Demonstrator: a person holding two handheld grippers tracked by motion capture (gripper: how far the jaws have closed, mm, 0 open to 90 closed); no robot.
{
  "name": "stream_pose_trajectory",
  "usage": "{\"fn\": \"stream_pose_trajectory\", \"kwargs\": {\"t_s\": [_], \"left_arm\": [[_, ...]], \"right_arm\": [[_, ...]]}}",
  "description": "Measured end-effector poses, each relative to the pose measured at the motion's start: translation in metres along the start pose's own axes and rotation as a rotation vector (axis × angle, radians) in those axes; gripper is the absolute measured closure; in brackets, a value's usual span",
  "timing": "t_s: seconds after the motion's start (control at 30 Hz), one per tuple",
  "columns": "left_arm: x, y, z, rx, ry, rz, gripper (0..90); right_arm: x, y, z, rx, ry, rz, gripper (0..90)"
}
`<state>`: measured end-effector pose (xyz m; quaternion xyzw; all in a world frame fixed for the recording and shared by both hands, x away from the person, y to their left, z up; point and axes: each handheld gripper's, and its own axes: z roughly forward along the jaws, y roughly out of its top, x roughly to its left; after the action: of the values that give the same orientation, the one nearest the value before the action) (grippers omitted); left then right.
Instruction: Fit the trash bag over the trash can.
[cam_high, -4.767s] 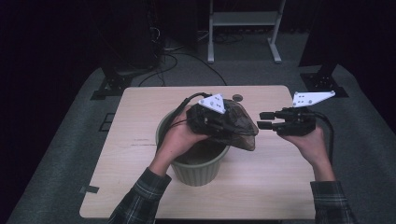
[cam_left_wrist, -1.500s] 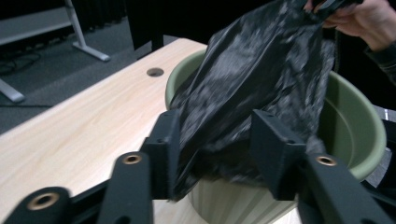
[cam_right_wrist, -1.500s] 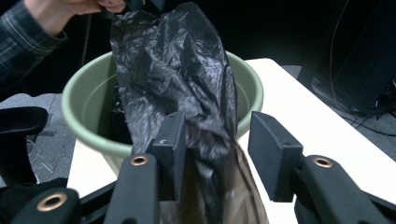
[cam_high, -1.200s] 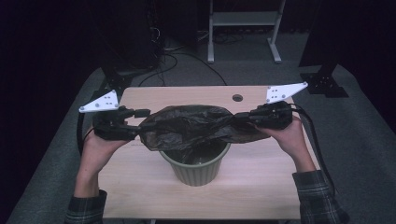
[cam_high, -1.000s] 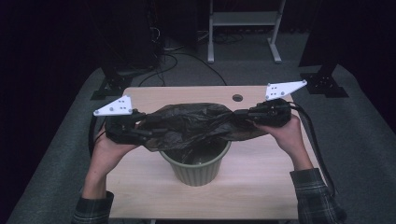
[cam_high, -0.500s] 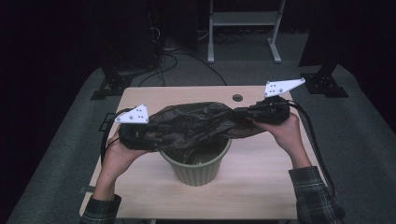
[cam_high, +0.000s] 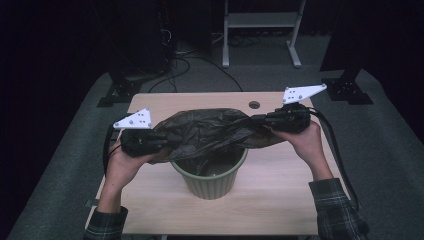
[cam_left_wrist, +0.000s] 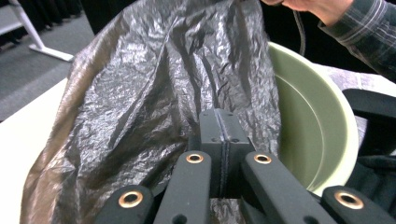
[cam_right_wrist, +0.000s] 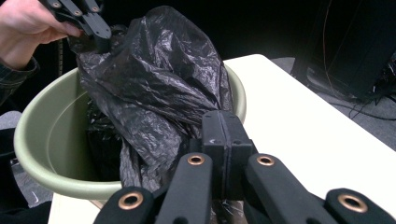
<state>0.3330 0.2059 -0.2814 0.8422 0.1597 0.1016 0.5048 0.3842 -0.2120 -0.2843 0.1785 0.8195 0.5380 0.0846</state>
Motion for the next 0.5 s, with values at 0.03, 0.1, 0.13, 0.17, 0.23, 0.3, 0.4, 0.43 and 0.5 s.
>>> {"fn": "stream_pose_trajectory", "kwargs": {"t_s": [0.03, 0.1, 0.13, 0.17, 0.23, 0.3, 0.4, 0.43, 0.5], "left_arm": [[0.002, 0.002, -0.001, -0.006, 0.006, 0.0, 90.0], [0.008, 0.006, -0.003, -0.032, 0.005, -0.013, 90.0], [0.012, 0.008, -0.003, -0.041, 0.01, -0.01, 90.0], [0.017, 0.012, -0.004, -0.055, 0.014, -0.014, 90.0], [0.024, 0.017, -0.005, -0.078, 0.025, -0.018, 90.0], [0.034, 0.021, -0.005, -0.091, 0.044, -0.028, 90.0], [0.05, 0.024, -0.003, -0.112, 0.067, -0.049, 90.0], [0.055, 0.025, -0.002, -0.115, 0.078, -0.054, 90.0], [0.065, 0.024, 0.002, -0.115, 0.097, -0.065, 90.0]], "right_arm": [[-0.001, 0.0, 0.0, -0.002, 0.001, 0.003, 89.6], [-0.002, 0.0, 0.001, -0.002, -0.002, 0.006, 89.5], [-0.002, 0.0, 0.001, -0.003, -0.002, 0.006, 89.5], [-0.002, 0.0, 0.001, -0.004, -0.003, 0.007, 89.5], [-0.003, 0.0, 0.002, -0.006, -0.006, 0.009, 89.5], [-0.005, 0.0, 0.002, -0.006, -0.016, 0.012, 89.4], [-0.011, -0.001, 0.004, -0.011, -0.04, 0.029, 89.3], [-0.013, -0.001, 0.004, -0.016, -0.04, 0.035, 89.2], [-0.017, -0.001, 0.006, -0.024, -0.051, 0.046, 89.3]]}}
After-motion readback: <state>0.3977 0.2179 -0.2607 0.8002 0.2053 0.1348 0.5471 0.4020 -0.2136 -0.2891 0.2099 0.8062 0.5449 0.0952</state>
